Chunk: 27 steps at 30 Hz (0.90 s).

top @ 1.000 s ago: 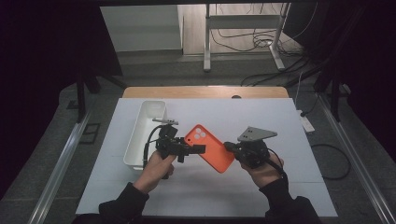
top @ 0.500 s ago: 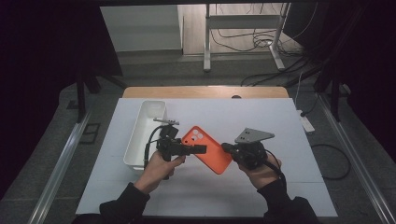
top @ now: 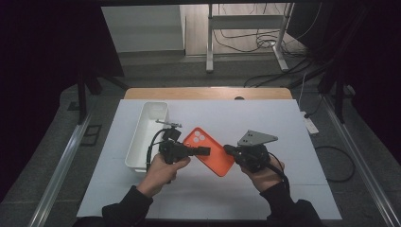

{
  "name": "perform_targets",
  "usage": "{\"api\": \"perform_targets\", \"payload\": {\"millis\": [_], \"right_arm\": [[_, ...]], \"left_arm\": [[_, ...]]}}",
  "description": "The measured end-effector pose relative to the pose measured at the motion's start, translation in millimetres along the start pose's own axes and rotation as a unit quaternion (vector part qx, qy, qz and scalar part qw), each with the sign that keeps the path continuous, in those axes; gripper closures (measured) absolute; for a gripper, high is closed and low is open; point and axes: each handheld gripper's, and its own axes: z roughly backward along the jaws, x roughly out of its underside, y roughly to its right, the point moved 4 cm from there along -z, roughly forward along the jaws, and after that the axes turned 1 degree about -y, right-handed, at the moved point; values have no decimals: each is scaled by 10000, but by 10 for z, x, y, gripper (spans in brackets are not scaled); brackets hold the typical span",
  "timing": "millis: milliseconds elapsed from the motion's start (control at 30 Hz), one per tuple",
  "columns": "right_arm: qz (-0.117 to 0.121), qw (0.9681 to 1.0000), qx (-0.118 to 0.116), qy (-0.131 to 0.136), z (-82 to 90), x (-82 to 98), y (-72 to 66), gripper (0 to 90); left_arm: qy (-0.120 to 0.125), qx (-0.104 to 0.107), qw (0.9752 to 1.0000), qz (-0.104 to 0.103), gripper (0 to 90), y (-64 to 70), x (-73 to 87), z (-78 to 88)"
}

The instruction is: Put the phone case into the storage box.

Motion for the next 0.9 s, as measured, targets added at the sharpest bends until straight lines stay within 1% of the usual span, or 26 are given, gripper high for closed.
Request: {"api": "perform_targets", "payload": {"millis": [100, 133, 167, 233, 267, 300, 467, 533, 667, 767, 833, 900], "right_arm": [[2, 10000, 1, 19, 1, -2, 0, 892], [3, 10000, 0, 26, 0, -2, -1, 892], [3, 10000, 0, 26, 0, -2, -1, 892], [-2, 10000, -8, 30, -1, 0, -4, 892], [-2, 10000, -8, 30, -1, 0, -4, 892], [2, 10000, -7, 25, -3, 1, -8, 892], [52, 10000, 5, 15, -17, 10, -20, 889], [69, 10000, -10, -1, -26, 14, -26, 886], [62, 10000, -45, -11, -38, 20, -35, 878], [8, 9999, -112, 2, -36, 21, -32, 856], [-104, 9996, -247, 18, -20, 15, -27, 816], [-233, 9991, -343, 46, -3, 12, -21, 747]], "left_arm": [[7, 27, 10000, 14, 599, -4, 4, -2], [-5, 29, 10000, 26, 636, -6, 6, 3], [16, 67, 10000, 35, 636, -10, 8, 4], [51, 155, 9998, 95, 698, -17, 8, 12], [51, 155, 9998, 95, 720, -17, 8, 12], [74, 216, 9996, 148, 720, -19, 8, 14], [98, 351, 9989, 297, 799, -39, 17, 25], [118, 410, 9984, 379, 821, -49, 22, 27], [132, 404, 9984, 381, 839, -47, 23, 32], [133, 423, 9985, 331, 844, -46, 22, 48], [128, 354, 9989, 274, 845, -40, 19, 57], [114, 352, 9990, 235, 844, -40, 18, 69]]}}
